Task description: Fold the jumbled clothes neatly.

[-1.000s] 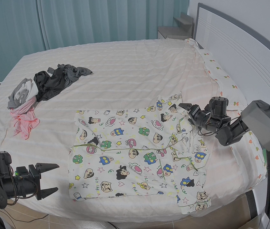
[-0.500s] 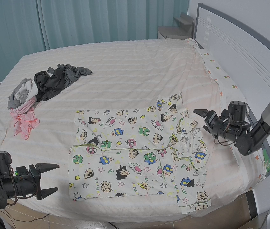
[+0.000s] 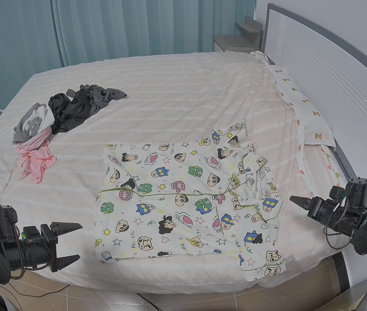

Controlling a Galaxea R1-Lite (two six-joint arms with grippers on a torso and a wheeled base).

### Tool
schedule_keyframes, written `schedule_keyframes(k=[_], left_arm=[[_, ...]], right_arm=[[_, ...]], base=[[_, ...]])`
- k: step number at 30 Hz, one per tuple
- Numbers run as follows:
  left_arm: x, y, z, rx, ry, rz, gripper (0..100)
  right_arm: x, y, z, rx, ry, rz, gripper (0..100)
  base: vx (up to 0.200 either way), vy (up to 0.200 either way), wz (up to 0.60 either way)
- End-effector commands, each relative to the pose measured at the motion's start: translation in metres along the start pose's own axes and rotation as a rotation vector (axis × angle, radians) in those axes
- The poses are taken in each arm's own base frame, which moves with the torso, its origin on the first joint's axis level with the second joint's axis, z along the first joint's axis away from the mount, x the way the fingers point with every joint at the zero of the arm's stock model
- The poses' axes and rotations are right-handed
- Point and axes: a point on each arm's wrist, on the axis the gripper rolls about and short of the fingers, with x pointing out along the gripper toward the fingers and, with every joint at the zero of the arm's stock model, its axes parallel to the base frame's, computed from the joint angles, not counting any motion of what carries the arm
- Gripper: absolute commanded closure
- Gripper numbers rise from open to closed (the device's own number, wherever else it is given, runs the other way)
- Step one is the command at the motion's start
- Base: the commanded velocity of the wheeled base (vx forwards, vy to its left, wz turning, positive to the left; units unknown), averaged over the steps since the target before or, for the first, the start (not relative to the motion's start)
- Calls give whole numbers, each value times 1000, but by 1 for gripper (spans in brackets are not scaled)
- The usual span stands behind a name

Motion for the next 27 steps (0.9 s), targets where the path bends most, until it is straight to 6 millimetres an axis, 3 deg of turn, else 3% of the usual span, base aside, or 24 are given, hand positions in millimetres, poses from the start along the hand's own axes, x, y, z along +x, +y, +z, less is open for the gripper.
schedule_keyframes(k=[1,10,11,17,27], left_arm=[[1,3,-4,-7,6,21,0],[1,3,-4,-8,5,23,0],[1,3,-4,-8,5,23,0],[1,3,-4,-9,6,24,0],[1,3,-4,-9,7,24,0]], right_arm=[[-1,-21,-23,-23,125,-22,0],[22,-45,-39,-206,226,139,0],[36,-46,-40,-230,222,163,0],[69,-45,-45,-261,243,201,0],[74,-52,-61,-386,309,244,0]], base=[[0,0,0],[0,0,0],[0,0,0],[0,0,0],[0,0,0]])
